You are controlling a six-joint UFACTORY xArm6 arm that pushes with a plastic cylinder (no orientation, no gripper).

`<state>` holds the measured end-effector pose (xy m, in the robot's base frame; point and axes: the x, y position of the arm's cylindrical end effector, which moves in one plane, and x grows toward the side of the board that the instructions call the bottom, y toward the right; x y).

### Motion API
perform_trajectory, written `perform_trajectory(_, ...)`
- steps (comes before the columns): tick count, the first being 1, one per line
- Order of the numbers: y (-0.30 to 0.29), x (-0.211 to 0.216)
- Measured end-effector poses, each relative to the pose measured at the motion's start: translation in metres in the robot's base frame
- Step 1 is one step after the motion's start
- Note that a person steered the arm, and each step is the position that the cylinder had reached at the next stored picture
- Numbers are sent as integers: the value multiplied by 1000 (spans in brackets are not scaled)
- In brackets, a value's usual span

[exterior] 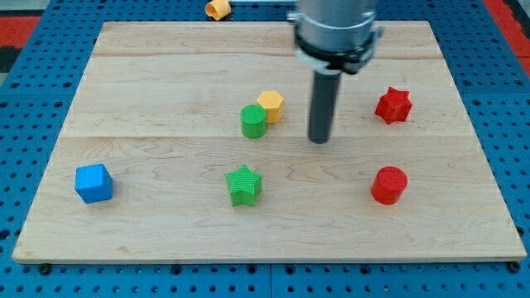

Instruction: Move the red star above the yellow hexagon

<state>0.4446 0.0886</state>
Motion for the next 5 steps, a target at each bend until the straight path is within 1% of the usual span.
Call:
perform_trajectory(2, 125, -22)
perform_trajectory(3, 175, -41)
perform_trajectory(4, 164, -51)
perform_trajectory(5, 125, -48)
